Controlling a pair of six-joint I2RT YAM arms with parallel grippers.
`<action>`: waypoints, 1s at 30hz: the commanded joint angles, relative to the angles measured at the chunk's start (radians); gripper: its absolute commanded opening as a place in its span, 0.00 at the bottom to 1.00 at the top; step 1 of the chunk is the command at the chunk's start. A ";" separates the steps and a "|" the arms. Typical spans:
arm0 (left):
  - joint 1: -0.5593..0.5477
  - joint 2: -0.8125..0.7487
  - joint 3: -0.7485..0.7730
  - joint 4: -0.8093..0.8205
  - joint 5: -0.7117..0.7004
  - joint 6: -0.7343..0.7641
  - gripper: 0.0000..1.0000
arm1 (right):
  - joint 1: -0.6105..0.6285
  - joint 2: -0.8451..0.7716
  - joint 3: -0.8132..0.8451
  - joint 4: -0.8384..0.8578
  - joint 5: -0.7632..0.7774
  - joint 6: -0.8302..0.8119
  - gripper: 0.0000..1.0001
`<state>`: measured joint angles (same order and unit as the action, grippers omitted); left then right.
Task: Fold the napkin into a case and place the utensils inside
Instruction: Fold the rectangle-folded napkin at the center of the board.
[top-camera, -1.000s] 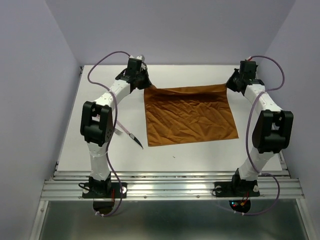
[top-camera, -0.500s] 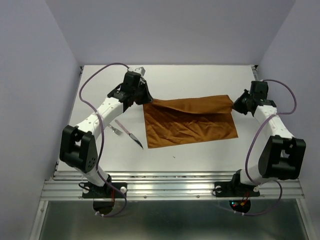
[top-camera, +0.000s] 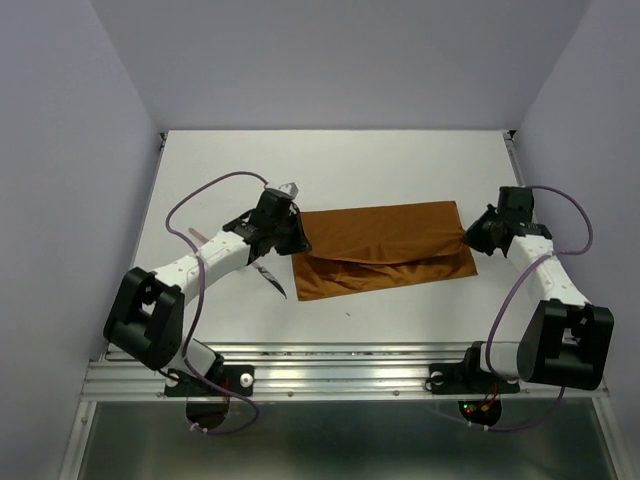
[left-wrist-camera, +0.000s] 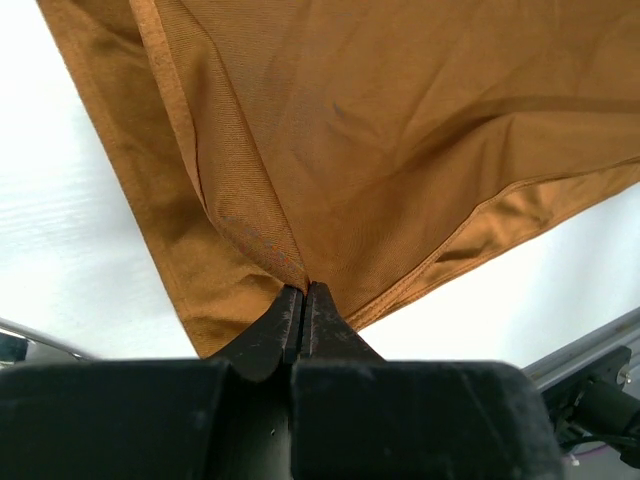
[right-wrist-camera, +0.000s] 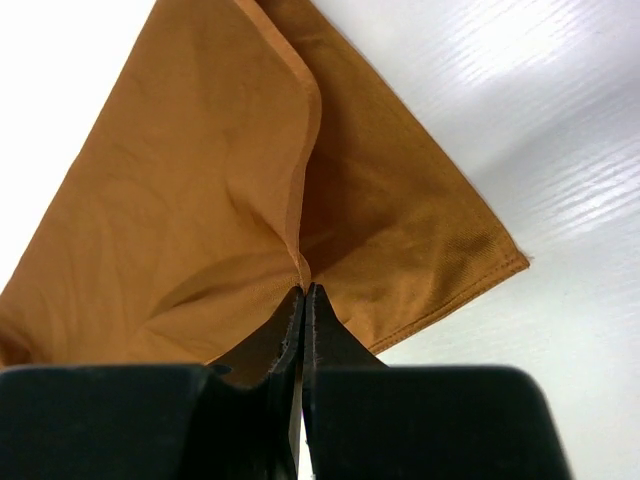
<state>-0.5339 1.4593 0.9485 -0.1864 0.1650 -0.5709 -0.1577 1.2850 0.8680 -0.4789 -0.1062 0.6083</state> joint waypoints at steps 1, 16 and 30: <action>-0.011 -0.062 -0.040 0.076 -0.007 -0.018 0.00 | -0.019 -0.033 0.002 -0.020 0.089 -0.027 0.01; -0.032 -0.211 -0.018 0.003 -0.027 -0.030 0.00 | -0.037 -0.058 0.094 -0.030 0.082 -0.027 0.01; -0.075 -0.249 -0.126 0.005 -0.028 -0.079 0.00 | -0.037 -0.079 -0.015 -0.032 0.085 -0.022 0.01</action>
<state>-0.5884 1.2346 0.8799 -0.1978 0.1421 -0.6235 -0.1848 1.2339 0.8833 -0.5167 -0.0368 0.5911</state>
